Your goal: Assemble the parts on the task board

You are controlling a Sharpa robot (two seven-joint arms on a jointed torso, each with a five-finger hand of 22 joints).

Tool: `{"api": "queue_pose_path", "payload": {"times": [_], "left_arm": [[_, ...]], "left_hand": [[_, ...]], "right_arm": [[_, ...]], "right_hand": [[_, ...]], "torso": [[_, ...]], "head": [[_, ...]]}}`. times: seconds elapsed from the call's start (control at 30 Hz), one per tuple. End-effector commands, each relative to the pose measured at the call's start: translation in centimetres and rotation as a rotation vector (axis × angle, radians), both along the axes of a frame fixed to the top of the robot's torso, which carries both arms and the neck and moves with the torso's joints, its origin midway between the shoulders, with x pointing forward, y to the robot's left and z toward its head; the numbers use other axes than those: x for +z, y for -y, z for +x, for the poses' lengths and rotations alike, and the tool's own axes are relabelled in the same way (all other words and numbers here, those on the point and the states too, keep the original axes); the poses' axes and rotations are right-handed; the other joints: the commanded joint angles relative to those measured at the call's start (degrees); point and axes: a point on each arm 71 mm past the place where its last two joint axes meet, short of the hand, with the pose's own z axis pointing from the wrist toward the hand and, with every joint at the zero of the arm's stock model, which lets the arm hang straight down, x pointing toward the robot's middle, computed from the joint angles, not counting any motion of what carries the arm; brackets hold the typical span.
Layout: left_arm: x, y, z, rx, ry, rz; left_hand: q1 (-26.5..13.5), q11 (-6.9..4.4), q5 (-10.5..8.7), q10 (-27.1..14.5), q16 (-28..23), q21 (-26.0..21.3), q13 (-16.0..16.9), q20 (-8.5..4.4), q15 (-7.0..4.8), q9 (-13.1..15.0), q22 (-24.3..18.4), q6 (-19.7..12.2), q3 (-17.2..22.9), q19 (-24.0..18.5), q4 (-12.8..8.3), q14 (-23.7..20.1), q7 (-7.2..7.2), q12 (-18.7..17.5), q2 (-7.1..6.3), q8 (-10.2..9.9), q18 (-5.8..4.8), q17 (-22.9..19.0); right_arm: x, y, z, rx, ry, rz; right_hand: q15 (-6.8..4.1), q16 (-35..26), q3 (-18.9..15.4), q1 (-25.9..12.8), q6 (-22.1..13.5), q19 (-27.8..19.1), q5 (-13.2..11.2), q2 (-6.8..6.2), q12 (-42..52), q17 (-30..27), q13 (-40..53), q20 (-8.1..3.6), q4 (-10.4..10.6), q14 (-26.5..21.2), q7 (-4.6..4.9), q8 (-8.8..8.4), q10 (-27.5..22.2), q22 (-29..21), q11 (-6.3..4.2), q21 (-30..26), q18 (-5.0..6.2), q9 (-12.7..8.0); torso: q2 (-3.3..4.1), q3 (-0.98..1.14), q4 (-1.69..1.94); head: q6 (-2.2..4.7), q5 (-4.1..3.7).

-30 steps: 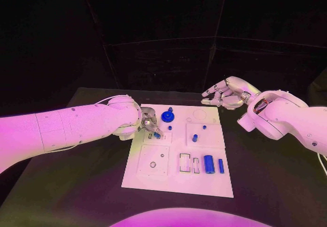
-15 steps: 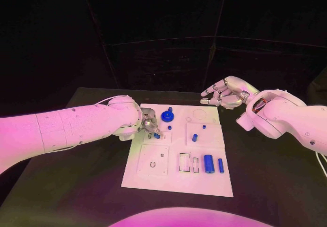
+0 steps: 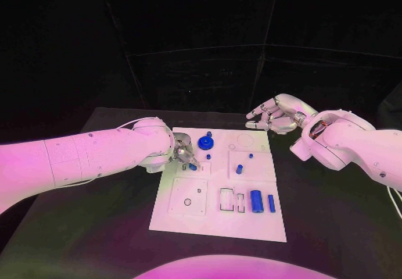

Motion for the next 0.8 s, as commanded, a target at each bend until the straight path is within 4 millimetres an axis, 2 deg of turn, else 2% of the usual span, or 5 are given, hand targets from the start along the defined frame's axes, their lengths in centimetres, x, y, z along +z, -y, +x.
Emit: {"api": "queue_pose_path", "payload": {"times": [0.03,0.2,0.37,0.57,0.8], "left_arm": [[-0.36,0.03,-0.26,-0.018,-0.025,0.023],[-0.38,0.04,-0.21,-0.018,-0.025,0.024],[-0.39,-0.01,-0.14,-0.016,-0.025,0.025],[-0.42,0.02,-0.01,-0.014,-0.025,0.026],[-0.44,0.20,0.13,-0.014,-0.023,0.027]], "left_hand": [[-0.01,-0.05,0.18,0.28,0.19,0.35,0.11,-0.17,-0.09,0.07,0.14,0.11,8.88,0.38,-8.55,6.04,-0.29,0.26,-0.66,0.31,-0.80,15.10],[-1.01,-0.22,0.18,0.40,0.19,0.43,0.20,-0.28,-0.22,0.17,0.32,0.53,8.44,0.42,-7.81,6.04,-0.53,0.42,-1.16,0.42,-0.83,15.10],[-5.10,-0.32,-0.07,0.53,0.19,0.43,0.47,-0.37,-0.28,0.18,0.42,1.61,4.95,0.43,-4.50,6.04,-0.66,0.82,-2.11,0.51,-0.85,15.10],[-6.72,-0.41,-0.08,0.51,0.19,0.46,0.77,-0.46,-0.39,0.27,0.59,2.15,1.97,0.47,-2.64,6.04,-0.77,1.20,-2.22,0.54,-0.87,15.10],[-7.13,-0.43,-0.11,0.47,0.19,0.44,0.88,-0.51,-0.42,0.40,0.63,2.34,0.56,0.48,-1.88,6.04,-0.81,1.34,-2.03,0.67,-0.86,15.10]], "right_arm": [[0.12,-0.17,-0.03,0.015,0.004,0.001],[0.11,-0.18,-0.02,0.015,0.004,0.001],[0.12,-0.17,-0.02,0.015,0.005,0.002],[0.16,-0.16,0.02,0.011,0.011,0.005],[0.20,-0.20,0.09,0.008,0.017,0.010]], "right_hand": [[-0.17,-0.29,-0.19,0.20,-0.16,-0.33,0.19,0.60,-0.21,0.03,0.00,0.02,-0.15,1.36,-0.15,0.25,-0.20,-0.04,-0.17,-0.36,0.66,0.01],[-0.17,-0.29,-0.19,0.20,-0.16,-0.33,0.19,0.60,-0.21,0.03,0.00,0.02,-0.15,1.36,-0.15,0.25,-0.20,-0.04,-0.17,-0.36,0.66,0.01],[-0.17,-0.36,-0.19,0.21,-0.16,-0.38,0.22,0.63,-0.31,-0.06,-0.10,0.01,-0.15,1.34,-0.15,0.26,-0.25,-0.14,-0.17,-0.41,0.68,0.01],[-0.17,-0.50,-0.22,0.18,-0.19,-0.53,0.23,0.62,-0.53,-0.23,-0.33,0.01,-0.14,1.31,-0.14,0.24,-0.38,-0.44,-0.16,-0.53,0.74,0.00],[-0.12,-1.17,-0.43,0.04,-0.55,-1.04,0.31,0.57,-1.26,-0.98,-1.05,0.03,-0.03,1.11,-0.02,0.09,-0.94,-1.50,-0.06,-1.04,0.92,-0.07]], "torso": [[0.03,0.01,-0.01],[0.00,0.01,-0.03],[0.02,0.03,-0.04],[0.03,0.03,-0.01],[0.02,0.01,-0.09]], "head": [[-0.02,0.06],[-0.09,0.02],[-0.11,-0.01],[-0.24,0.04],[-0.37,0.02]]}}
